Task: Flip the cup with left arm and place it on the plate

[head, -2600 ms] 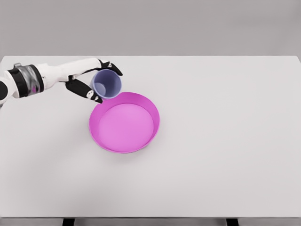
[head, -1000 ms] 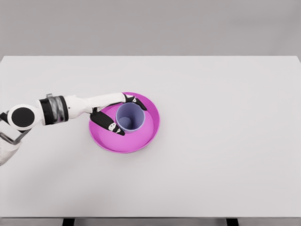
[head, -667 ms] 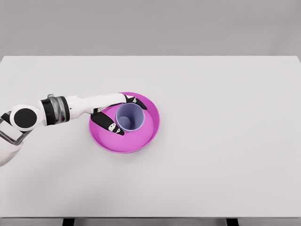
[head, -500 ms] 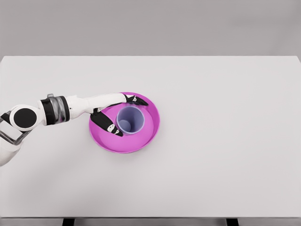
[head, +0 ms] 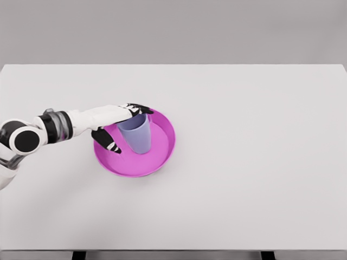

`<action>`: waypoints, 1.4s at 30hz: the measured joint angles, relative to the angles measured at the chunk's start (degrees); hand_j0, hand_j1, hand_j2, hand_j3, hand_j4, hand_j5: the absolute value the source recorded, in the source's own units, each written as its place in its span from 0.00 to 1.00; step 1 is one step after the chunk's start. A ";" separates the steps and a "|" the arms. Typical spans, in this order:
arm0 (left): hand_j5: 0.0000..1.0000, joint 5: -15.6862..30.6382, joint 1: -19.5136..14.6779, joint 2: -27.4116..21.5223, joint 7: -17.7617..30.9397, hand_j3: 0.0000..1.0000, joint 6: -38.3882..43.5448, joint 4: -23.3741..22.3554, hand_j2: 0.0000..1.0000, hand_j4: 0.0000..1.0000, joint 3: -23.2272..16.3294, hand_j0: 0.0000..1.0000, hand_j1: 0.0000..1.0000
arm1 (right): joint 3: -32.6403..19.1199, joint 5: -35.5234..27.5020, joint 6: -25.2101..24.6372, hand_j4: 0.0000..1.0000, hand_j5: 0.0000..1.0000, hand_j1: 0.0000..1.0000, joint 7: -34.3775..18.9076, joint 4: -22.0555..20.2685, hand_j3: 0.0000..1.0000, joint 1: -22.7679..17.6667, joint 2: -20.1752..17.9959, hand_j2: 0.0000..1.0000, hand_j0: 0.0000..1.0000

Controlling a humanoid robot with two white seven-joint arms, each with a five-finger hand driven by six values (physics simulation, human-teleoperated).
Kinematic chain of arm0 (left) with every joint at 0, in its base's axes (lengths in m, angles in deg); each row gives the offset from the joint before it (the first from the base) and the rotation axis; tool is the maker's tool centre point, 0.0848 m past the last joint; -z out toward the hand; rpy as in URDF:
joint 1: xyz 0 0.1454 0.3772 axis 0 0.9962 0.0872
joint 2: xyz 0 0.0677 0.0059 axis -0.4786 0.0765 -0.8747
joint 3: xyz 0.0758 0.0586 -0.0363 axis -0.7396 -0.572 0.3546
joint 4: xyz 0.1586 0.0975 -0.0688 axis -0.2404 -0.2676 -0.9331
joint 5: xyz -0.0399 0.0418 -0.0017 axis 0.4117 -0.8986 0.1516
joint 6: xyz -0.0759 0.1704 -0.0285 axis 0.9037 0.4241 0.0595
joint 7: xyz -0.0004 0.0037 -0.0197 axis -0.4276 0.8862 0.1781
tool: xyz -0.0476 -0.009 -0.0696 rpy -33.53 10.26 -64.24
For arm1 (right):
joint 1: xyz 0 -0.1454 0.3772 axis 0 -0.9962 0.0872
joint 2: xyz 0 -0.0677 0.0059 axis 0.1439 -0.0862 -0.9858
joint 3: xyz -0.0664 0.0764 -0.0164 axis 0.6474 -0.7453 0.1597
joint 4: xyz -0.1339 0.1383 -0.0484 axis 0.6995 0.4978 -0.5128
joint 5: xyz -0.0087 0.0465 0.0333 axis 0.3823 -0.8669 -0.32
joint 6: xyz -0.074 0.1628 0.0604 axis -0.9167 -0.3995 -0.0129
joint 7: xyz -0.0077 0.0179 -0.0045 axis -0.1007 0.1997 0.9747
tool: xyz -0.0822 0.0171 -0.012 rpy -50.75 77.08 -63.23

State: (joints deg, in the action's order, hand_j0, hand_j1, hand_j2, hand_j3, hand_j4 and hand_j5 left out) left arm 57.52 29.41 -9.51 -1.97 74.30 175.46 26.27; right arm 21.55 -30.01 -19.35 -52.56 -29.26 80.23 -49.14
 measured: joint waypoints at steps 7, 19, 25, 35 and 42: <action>1.00 -0.46 -0.18 -0.53 -0.02 1.00 0.00 -0.01 1.00 1.00 0.39 1.00 1.00 | 0.00 0.00 0.00 1.00 1.00 1.00 0.00 0.00 1.00 0.00 0.00 1.00 1.00; 1.00 -0.05 -0.53 -0.56 -0.01 1.00 0.00 0.06 1.00 1.00 0.93 1.00 1.00 | 0.00 0.00 0.00 1.00 1.00 1.00 0.00 0.00 1.00 0.00 0.00 1.00 1.00; 1.00 0.47 -0.62 -0.56 -0.01 1.00 -0.03 0.12 1.00 1.00 1.05 1.00 1.00 | 0.00 0.00 0.00 1.00 1.00 1.00 0.00 0.00 1.00 0.00 0.00 1.00 1.00; 1.00 0.87 -0.53 -0.64 -0.01 1.00 -0.03 0.16 1.00 1.00 1.69 1.00 1.00 | 0.00 0.00 0.00 1.00 1.00 1.00 0.00 0.00 1.00 0.00 0.00 1.00 1.00; 1.00 0.98 -0.79 -0.92 0.00 1.00 -0.03 0.08 1.00 1.00 2.82 1.00 1.00 | 0.00 0.00 0.00 1.00 1.00 1.00 0.00 0.00 1.00 0.00 0.00 1.00 1.00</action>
State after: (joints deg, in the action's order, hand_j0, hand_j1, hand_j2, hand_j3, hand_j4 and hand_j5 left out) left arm 58.50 28.62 -10.42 -1.97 74.27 175.54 29.09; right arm 21.54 -30.01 -19.35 -52.56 -29.26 80.23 -49.14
